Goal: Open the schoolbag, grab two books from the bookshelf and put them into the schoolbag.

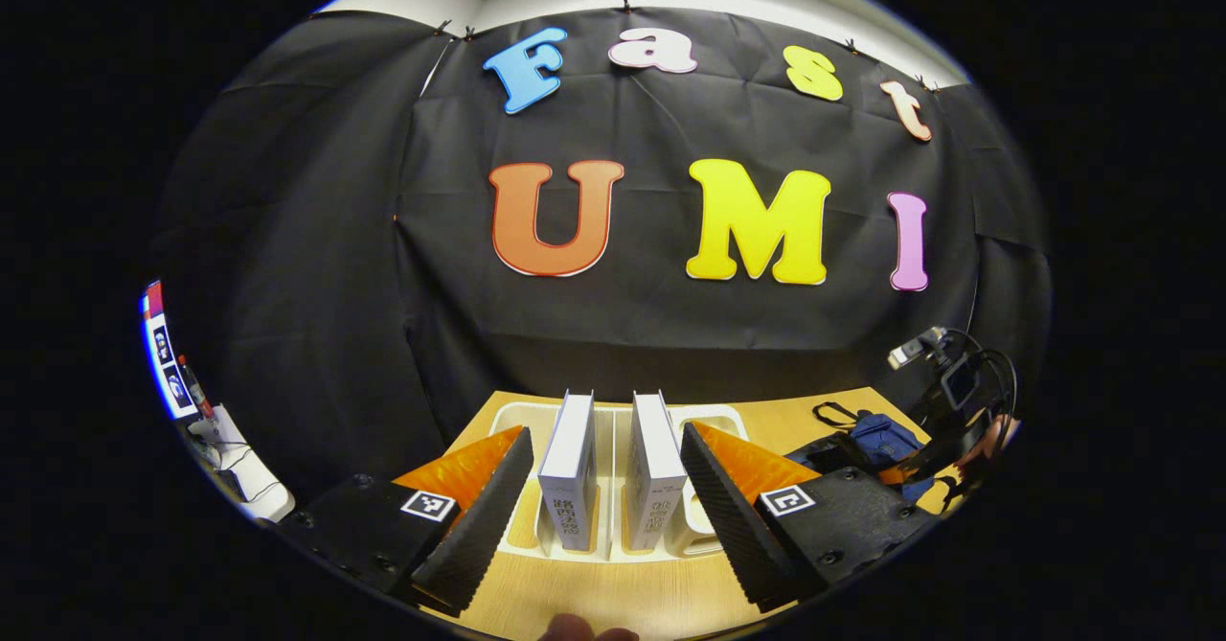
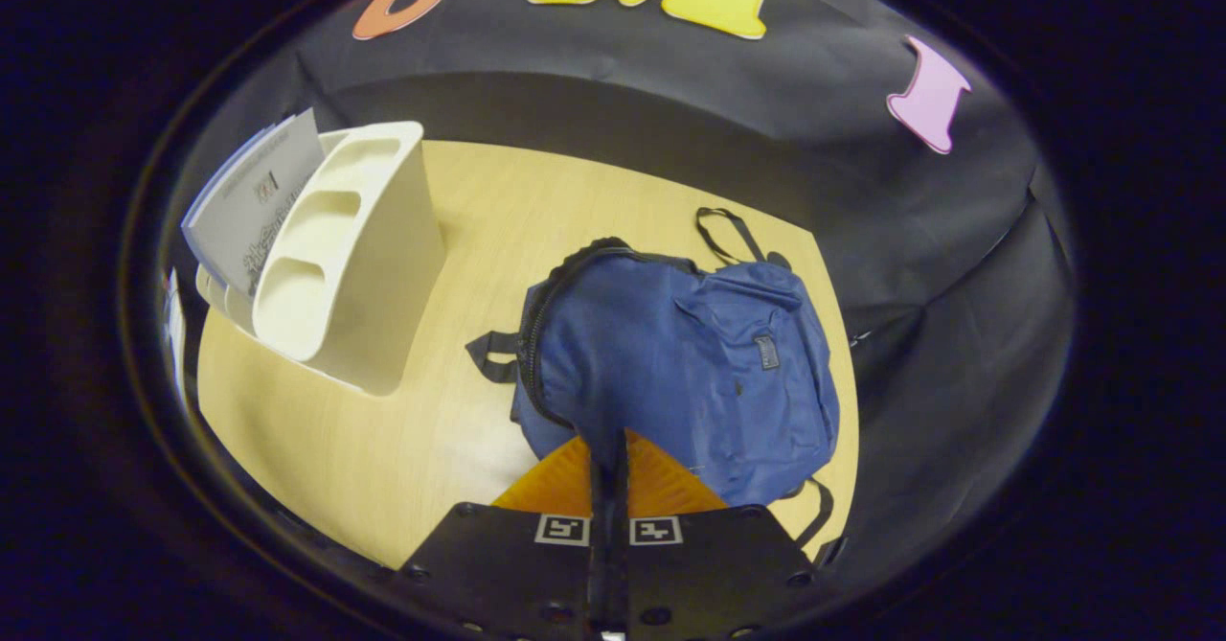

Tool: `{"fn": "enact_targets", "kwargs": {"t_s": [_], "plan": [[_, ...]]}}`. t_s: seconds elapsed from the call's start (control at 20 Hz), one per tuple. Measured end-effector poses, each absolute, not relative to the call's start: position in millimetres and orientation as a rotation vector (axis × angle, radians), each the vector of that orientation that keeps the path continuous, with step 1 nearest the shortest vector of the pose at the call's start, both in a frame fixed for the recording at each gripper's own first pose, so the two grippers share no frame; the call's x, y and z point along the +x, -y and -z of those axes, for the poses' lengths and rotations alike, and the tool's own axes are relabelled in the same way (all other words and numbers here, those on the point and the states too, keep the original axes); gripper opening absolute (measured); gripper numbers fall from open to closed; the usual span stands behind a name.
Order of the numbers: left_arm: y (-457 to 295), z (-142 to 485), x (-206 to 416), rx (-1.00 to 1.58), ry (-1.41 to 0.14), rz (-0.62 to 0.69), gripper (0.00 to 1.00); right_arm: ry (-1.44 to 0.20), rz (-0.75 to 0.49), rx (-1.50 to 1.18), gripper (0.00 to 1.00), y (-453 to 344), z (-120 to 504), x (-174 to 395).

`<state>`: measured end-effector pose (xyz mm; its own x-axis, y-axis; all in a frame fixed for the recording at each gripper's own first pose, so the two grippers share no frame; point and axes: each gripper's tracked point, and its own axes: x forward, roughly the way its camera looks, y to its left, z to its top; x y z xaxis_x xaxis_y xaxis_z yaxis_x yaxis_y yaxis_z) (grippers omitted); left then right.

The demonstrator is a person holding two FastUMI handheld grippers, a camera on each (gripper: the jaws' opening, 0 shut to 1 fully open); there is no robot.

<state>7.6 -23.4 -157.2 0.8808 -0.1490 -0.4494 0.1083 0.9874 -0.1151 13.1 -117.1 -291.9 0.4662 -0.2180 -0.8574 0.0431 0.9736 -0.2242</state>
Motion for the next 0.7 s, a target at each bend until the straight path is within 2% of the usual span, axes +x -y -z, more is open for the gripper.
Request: {"fn": "enact_targets", "kwargs": {"t_s": [0.4,0.45,0.5,0.55,0.6,0.7], "plan": [[53.8,185.9,34.5,-0.104,-0.664,0.21,0.99,-1.042,0.177,-0.11,0.0,180.5,243.6,12.8],[59.0,190.0,37.9,-0.109,-0.691,0.22,0.99,-1.042,0.176,-0.098,0.04,186.9,240.3,13.4],[65.0,193.2,40.7,-0.11,-0.721,0.232,1.0,-1.045,0.174,-0.092,0.0,193.3,237.5,13.5],[70.5,195.6,44.2,-0.109,-0.746,0.247,1.0,-1.047,0.169,-0.087,0.04,199.7,233.6,14.4],[75.1,197.1,47.2,-0.105,-0.768,0.257,0.99,-1.047,0.164,-0.079,0.0,204.4,230.4,15.8],[83.0,199.9,56.1,-0.099,-0.807,0.276,0.99,-1.043,0.161,-0.057,0.0,219.9,222.1,19.7]]}}
